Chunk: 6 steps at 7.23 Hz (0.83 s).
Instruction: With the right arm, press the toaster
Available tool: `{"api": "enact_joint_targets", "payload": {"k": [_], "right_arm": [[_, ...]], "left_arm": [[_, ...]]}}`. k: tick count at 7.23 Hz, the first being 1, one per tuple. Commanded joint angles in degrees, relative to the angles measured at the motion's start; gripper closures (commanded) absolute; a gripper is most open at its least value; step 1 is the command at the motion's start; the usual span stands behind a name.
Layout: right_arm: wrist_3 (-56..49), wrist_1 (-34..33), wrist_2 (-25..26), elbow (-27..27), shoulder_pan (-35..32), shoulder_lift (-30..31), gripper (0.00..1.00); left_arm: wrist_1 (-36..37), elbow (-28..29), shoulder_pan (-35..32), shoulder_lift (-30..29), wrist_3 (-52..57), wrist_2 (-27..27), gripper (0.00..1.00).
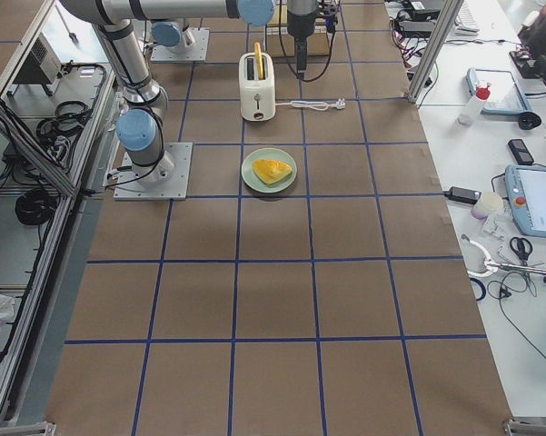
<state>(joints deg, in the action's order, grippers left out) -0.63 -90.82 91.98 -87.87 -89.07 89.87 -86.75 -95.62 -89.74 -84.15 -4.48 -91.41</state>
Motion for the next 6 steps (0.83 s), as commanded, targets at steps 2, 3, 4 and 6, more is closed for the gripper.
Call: {"api": "enact_joint_targets", "payload": {"k": [2,3,4,6], "right_arm": [[-0.1,0.1,-0.5,0.1,-0.1,0.0,0.00],[-0.2,0.0,-0.6,0.0,-0.1,0.0,0.00],[-0.2,0.1,-0.6,0.0,-0.1,0.0,0.00],[-0.1,4.0,-2.5,-0.1,-0.1,-0.3,0.00]], "left_arm": [[0.0,0.0,0.0,0.0,0.0,0.0,0.00],[0.0,0.0,0.0,0.0,0.0,0.0,0.00],[0.0,0.0,0.0,0.0,0.0,0.0,0.00],[0.0,0.0,0.0,0.0,0.0,0.0,0.00]]}}
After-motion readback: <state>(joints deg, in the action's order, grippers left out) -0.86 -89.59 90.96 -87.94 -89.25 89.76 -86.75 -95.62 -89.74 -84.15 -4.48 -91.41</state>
